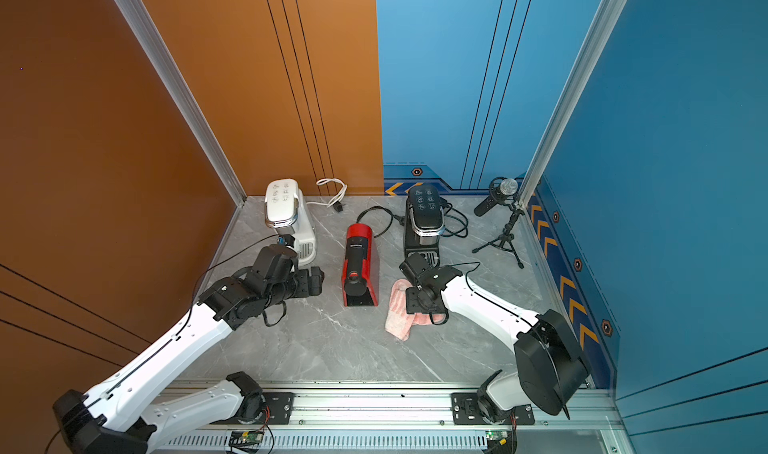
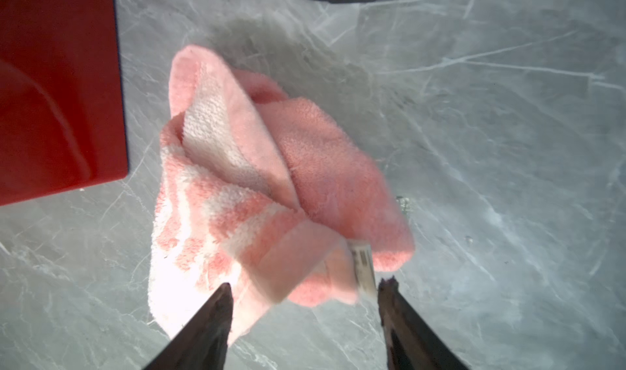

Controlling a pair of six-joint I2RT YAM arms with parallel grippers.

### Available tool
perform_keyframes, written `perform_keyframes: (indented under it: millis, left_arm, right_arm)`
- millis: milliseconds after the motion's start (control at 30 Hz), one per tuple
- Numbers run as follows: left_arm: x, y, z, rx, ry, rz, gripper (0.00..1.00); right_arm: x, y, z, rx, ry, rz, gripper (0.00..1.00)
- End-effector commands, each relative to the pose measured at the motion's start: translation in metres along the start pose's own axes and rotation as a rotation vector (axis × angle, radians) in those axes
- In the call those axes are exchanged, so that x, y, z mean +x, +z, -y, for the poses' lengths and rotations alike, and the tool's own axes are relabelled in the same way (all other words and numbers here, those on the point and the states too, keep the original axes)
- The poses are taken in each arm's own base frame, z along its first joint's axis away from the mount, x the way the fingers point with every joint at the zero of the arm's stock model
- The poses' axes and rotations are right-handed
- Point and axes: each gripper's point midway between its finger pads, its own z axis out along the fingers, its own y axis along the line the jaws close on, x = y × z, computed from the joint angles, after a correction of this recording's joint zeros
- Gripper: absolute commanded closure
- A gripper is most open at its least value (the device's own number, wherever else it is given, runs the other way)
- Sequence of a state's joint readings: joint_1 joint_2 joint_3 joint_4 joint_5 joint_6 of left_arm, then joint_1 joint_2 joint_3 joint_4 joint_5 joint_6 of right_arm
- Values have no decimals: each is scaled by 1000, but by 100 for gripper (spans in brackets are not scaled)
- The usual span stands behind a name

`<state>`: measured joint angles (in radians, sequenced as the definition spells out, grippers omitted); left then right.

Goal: Wipe the surface of a coffee machine
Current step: Place the cleaning item at the center of the board, then pick up the cleaning item at the center of the board.

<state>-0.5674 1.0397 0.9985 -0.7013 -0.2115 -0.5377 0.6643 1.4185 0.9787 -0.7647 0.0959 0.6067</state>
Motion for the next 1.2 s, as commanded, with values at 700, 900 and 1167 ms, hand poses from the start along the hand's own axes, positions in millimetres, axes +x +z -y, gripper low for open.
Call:
perform_keyframes:
  millis: [700, 900, 1167]
  left_arm:
    - [-19, -20, 23, 126, 4, 5, 4]
    - [-19, -21, 17, 115, 2, 14, 4]
    - [-24, -16, 19, 116, -4, -2, 4]
  right_arm:
    - [-13, 46, -30, 210, 183, 133, 0]
    - [-5, 86, -5, 254, 153, 76, 4]
    - [17, 113, -3, 201, 97, -51, 53]
